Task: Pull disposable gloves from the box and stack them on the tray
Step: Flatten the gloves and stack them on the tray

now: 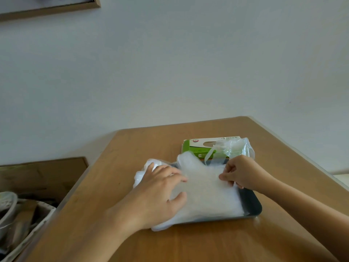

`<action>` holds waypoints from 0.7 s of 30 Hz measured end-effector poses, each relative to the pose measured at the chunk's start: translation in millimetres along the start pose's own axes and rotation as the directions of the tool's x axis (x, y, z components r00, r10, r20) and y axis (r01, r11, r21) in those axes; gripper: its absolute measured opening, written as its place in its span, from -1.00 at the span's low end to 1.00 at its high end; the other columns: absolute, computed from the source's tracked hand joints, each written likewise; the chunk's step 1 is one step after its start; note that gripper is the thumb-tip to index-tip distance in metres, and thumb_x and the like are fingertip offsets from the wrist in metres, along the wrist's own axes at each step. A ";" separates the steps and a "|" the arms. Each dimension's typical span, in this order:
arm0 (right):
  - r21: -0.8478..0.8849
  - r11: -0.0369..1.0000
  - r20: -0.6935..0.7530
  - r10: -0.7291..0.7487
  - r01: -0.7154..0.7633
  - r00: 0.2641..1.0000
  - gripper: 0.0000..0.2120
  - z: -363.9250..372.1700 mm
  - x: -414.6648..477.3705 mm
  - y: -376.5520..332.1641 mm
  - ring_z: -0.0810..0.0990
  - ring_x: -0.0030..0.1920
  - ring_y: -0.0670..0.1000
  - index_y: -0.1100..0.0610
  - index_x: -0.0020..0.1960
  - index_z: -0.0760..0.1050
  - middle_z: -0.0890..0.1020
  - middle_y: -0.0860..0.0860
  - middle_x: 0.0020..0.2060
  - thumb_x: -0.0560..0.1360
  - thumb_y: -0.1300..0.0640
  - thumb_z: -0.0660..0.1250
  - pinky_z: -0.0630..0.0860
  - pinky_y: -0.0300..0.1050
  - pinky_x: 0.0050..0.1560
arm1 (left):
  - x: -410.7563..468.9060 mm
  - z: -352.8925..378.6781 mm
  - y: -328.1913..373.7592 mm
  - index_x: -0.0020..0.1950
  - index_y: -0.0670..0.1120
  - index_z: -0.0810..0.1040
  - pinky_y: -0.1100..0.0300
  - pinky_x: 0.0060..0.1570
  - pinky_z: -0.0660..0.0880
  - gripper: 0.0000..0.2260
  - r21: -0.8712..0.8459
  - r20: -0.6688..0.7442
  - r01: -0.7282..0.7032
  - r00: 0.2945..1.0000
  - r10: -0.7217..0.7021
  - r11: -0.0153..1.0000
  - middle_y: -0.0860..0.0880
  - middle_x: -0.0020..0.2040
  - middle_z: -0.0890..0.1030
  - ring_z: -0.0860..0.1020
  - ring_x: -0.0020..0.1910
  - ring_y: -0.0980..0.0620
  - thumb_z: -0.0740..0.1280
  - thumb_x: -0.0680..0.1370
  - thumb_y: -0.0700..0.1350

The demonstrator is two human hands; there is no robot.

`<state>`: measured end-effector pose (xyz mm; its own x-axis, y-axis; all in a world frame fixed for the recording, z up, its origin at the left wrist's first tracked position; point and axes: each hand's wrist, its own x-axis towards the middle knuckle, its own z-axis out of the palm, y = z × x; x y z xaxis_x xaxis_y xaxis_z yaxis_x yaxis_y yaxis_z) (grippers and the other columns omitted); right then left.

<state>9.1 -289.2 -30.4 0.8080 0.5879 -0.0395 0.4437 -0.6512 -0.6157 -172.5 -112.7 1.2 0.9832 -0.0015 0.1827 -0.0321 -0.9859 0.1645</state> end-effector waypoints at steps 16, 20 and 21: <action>-0.453 0.852 -0.045 -0.316 0.263 0.948 -0.73 3.0 -25.5 -19.8 0.46 -0.18 -0.19 -0.05 -0.01 0.35 0.51 -0.15 -0.08 0.49 -0.22 0.27 0.43 -0.32 -0.14 | 47.0 74.9 6.1 0.54 -0.01 -0.31 0.10 0.49 -0.29 -0.41 0.024 0.369 0.074 0.926 -0.077 0.997 0.04 0.56 -0.30 -0.30 0.52 0.10 -0.10 0.65 0.19; -0.332 0.810 0.431 -0.326 0.483 0.842 -0.42 6.1 -28.2 -15.1 0.01 0.38 -0.34 -0.12 0.52 0.08 0.10 -0.24 0.50 0.56 -0.20 0.14 -0.08 -0.25 0.45 | 50.6 78.3 2.0 0.55 -0.03 -0.29 0.10 0.49 -0.30 -0.28 -0.073 0.340 0.172 0.930 -0.138 0.982 0.03 0.55 -0.32 -0.32 0.51 0.12 0.01 0.60 0.27; -0.321 0.830 0.476 -0.275 0.456 0.835 -0.37 2.3 -27.2 -10.7 -0.08 0.37 -0.34 -0.14 0.54 -0.02 0.00 -0.28 0.50 0.55 -0.22 0.14 -0.12 -0.25 0.44 | 50.8 76.6 -1.1 0.55 -0.05 -0.29 0.10 0.48 -0.30 -0.22 -0.085 0.348 0.200 0.924 -0.159 0.976 0.02 0.55 -0.32 -0.31 0.51 0.11 0.06 0.57 0.30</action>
<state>-18.5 -297.1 -24.6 0.3683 0.8985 -0.2388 0.8613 -0.4265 -0.2763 -108.7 -124.5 -63.9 0.9760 0.0975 -0.1947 0.1504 -0.9483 0.2795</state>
